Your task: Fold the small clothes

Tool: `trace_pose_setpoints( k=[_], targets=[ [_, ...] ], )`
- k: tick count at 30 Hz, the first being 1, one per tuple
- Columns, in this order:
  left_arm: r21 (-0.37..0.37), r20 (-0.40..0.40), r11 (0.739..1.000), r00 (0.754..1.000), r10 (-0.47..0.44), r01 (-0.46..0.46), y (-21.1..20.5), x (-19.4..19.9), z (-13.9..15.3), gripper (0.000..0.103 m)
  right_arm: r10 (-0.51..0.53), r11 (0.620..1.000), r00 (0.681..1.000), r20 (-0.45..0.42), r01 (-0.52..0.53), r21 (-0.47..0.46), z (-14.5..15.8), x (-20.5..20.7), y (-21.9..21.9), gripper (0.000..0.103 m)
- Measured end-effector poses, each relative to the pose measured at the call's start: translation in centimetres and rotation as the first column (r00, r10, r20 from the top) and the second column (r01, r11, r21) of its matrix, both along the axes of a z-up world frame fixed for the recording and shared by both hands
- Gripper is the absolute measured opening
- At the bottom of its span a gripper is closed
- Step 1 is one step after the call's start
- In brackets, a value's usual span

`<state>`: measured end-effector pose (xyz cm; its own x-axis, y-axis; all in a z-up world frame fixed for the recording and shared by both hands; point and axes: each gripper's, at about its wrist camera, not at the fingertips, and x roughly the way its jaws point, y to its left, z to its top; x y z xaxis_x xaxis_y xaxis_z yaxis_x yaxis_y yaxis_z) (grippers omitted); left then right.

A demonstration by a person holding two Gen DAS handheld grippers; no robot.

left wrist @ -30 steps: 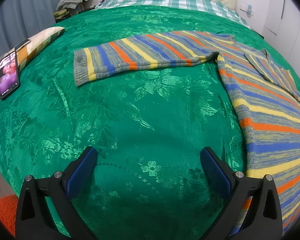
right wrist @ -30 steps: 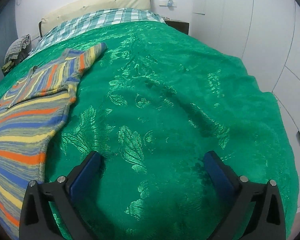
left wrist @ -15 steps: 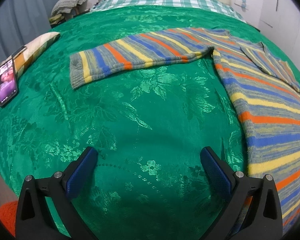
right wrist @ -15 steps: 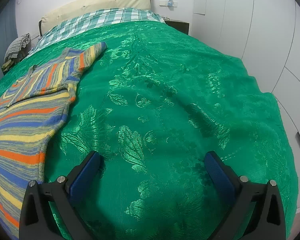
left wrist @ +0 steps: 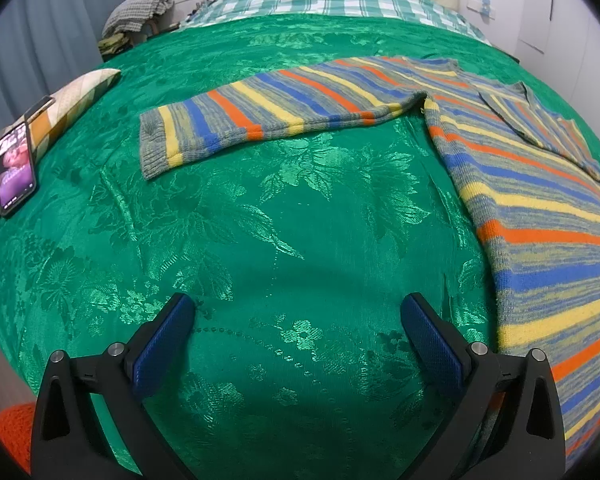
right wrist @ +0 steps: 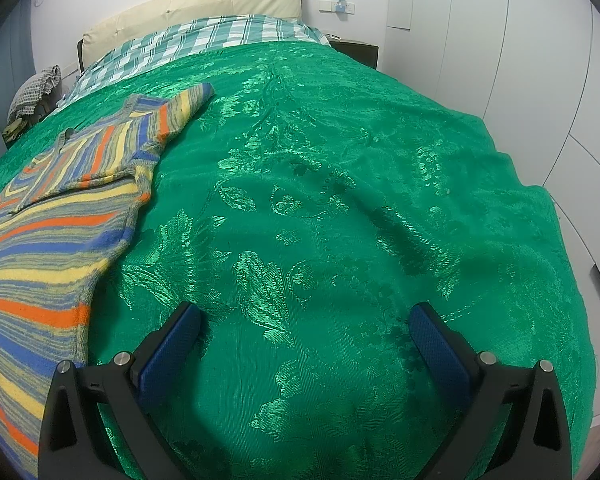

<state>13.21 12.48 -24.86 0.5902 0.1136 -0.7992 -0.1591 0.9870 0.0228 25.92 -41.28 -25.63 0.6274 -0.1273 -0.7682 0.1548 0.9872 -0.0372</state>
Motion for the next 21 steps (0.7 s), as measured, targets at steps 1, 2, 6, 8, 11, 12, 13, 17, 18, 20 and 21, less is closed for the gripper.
trace_pose_setpoints(
  k=[1, 2, 6, 8, 11, 12, 13, 17, 18, 20, 21],
  targets=[
    [0.001, 0.001, 1.000, 1.000, -0.001, 0.001, 0.0, 0.0, 0.0, 0.103, 0.000, 1.000, 1.000, 0.000, 0.000, 0.000, 0.0, 0.0, 0.0, 0.103],
    [0.002, 0.001, 1.000, 1.000, -0.001, 0.001, -0.1, -0.1, 0.0, 0.103, 0.000, 1.000, 1.000, 0.000, 0.000, 0.000, 0.0, 0.0, 0.0, 0.103],
    [0.003, -0.001, 1.000, 1.000, -0.003, 0.003, -0.1, -0.1, 0.0, 0.103, 0.000, 1.000, 1.000, 0.000, 0.000, 0.000, 0.0, 0.0, 0.0, 0.103],
    [0.006, -0.007, 1.000, 1.000, -0.007, 0.007, -0.1, 0.0, -0.1, 0.103, 0.000, 1.000, 1.000, 0.000, 0.000, 0.000, 0.0, 0.0, 0.0, 0.103],
    [0.021, -0.022, 1.000, 1.000, -0.017, 0.017, -0.3, 0.3, -0.1, 0.102, 0.000, 1.000, 1.000, 0.000, 0.000, 0.000, 0.0, 0.0, 0.0, 0.103],
    [0.027, -0.026, 0.999, 0.999, -0.019, 0.020, -0.4, 0.3, -0.1, 0.102, 0.000, 1.000, 1.000, 0.000, 0.000, 0.000, 0.0, 0.0, 0.0, 0.103],
    [0.030, -0.030, 0.999, 0.999, -0.020, 0.021, -0.5, 0.4, -0.2, 0.102, 0.000, 1.000, 1.000, 0.000, 0.000, -0.001, 0.0, 0.0, 0.0, 0.103],
    [0.017, -0.043, 1.000, 0.999, -0.025, 0.026, -0.3, 0.5, -0.3, 0.102, 0.000, 1.000, 1.000, -0.002, 0.000, -0.002, 0.0, 0.1, 0.0, 0.103],
    [0.007, -0.042, 1.000, 0.999, -0.026, 0.027, -0.1, 0.5, -0.1, 0.102, 0.000, 1.000, 1.000, -0.003, 0.000, -0.004, 0.0, 0.1, 0.0, 0.103],
    [-0.025, -0.061, 0.999, 0.998, -0.029, 0.028, 0.3, 0.4, 0.8, 0.102, -0.001, 1.000, 1.000, -0.003, 0.001, -0.005, -0.1, 0.1, 0.0, 0.103],
    [-0.050, -0.058, 0.999, 0.998, -0.016, 0.013, 0.8, 0.2, 1.6, 0.101, 0.000, 1.000, 1.000, -0.003, 0.000, -0.005, -0.1, 0.2, 0.0, 0.103]
  ],
)
